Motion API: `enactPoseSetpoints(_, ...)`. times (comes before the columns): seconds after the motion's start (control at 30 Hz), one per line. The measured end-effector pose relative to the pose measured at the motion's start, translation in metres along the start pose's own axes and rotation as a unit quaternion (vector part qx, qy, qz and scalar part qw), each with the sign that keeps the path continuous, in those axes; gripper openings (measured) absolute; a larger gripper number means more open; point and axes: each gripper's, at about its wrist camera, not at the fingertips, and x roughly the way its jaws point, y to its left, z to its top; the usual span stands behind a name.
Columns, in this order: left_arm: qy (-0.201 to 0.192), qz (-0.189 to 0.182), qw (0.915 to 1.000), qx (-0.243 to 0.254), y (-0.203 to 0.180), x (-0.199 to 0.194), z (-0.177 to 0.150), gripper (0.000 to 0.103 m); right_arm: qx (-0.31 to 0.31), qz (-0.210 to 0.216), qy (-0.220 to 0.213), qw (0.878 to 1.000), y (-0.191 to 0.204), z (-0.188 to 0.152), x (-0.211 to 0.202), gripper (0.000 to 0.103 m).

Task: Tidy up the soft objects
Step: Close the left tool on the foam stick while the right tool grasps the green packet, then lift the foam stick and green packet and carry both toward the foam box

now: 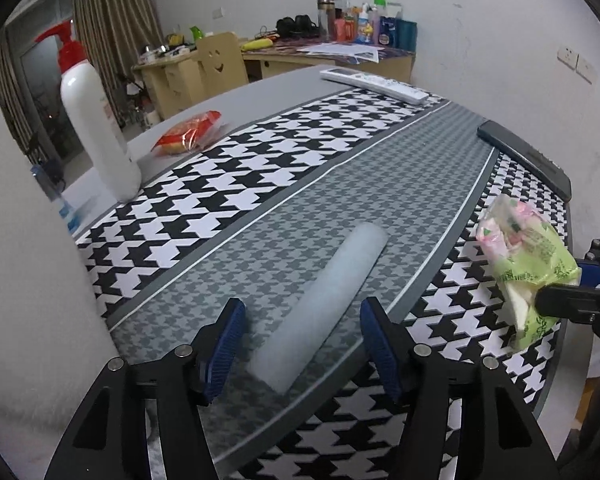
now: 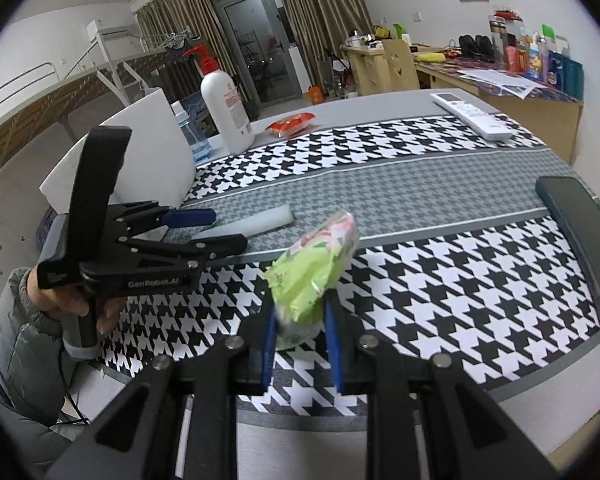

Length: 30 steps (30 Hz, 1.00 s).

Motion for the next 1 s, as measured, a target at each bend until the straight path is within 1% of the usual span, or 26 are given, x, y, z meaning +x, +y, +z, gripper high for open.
enactPoseSetpoints(0.07, 0.001, -0.009, 1.0000, -0.002, 0.000, 0.000, 0.000, 0.062, 0.002, -0.001, 0.001, 1.000, -0.001, 0.000, 0.000, 0.026)
enactPoseSetpoints(0.13, 0.002, -0.016, 0.9998, 0.009, -0.003, 0.000, 0.000, 0.055, 0.005, -0.002, 0.002, 1.000, -0.002, 0.000, 0.001, 0.026)
enactPoseSetpoints(0.17, 0.004, -0.027, 0.9996, 0.011, -0.004, -0.001, 0.001, 0.046, 0.005, -0.002, 0.001, 1.000, -0.002, 0.000, 0.001, 0.026)
enactPoseSetpoints(0.23, 0.004, -0.025, 0.9995, 0.018, -0.008, -0.001, 0.002, 0.038, 0.004, 0.000, 0.000, 1.000, -0.001, -0.001, 0.000, 0.026)
enactPoseSetpoints(0.27, 0.005, -0.026, 0.9995, 0.019, -0.009, -0.001, 0.002, 0.031, 0.003, 0.000, 0.000, 1.000, 0.000, -0.001, 0.000, 0.026)
enactPoseSetpoints(0.3, 0.006, -0.024, 0.9995, 0.021, -0.009, -0.002, 0.002, 0.028, 0.002, 0.000, 0.000, 1.000, 0.000, -0.001, -0.001, 0.026)
enactPoseSetpoints(0.47, 0.004, -0.014, 0.9998, 0.016, -0.009, -0.003, 0.002, 0.022, 0.000, -0.005, -0.008, 1.000, 0.001, 0.000, -0.007, 0.026)
enactPoseSetpoints(0.5, -0.003, -0.005, 0.9998, 0.018, -0.011, -0.006, 0.001, 0.020, 0.000, -0.006, -0.009, 1.000, 0.002, 0.000, -0.008, 0.026)
enactPoseSetpoints(0.57, -0.009, 0.001, 0.9998, 0.016, -0.011, -0.010, 0.000, 0.014, -0.001, -0.009, -0.011, 1.000, 0.003, 0.000, -0.010, 0.026)
enactPoseSetpoints(0.63, -0.021, 0.006, 0.9997, 0.012, -0.011, -0.017, -0.002, 0.012, -0.003, -0.010, -0.013, 1.000, 0.004, 0.001, -0.011, 0.026)
enactPoseSetpoints(0.67, -0.025, 0.004, 0.9996, 0.010, -0.012, -0.020, -0.003, 0.010, -0.005, -0.010, -0.014, 1.000, 0.006, 0.001, -0.011, 0.026)
enactPoseSetpoints(0.73, -0.033, -0.002, 0.9994, 0.006, -0.013, -0.026, -0.006, 0.009, -0.008, -0.010, -0.014, 1.000, 0.008, 0.002, -0.011, 0.026)
enactPoseSetpoints(0.83, -0.029, 0.000, 0.9994, 0.018, -0.015, -0.026, -0.008, 0.009, -0.013, -0.010, -0.017, 1.000, 0.010, 0.002, -0.013, 0.026)
enactPoseSetpoints(0.93, -0.025, -0.009, 0.9993, 0.026, -0.012, -0.027, -0.007, 0.010, -0.013, -0.011, -0.018, 1.000, 0.009, 0.002, -0.014, 0.026)
enactPoseSetpoints(0.97, -0.020, -0.011, 0.9994, 0.027, -0.011, -0.025, -0.007, 0.012, -0.012, -0.012, -0.018, 1.000, 0.009, 0.002, -0.013, 0.026)
enactPoseSetpoints(1.0, -0.015, -0.011, 0.9994, 0.028, -0.012, -0.024, -0.007, 0.012, -0.011, -0.012, -0.018, 1.000, 0.008, 0.002, -0.013, 0.026)
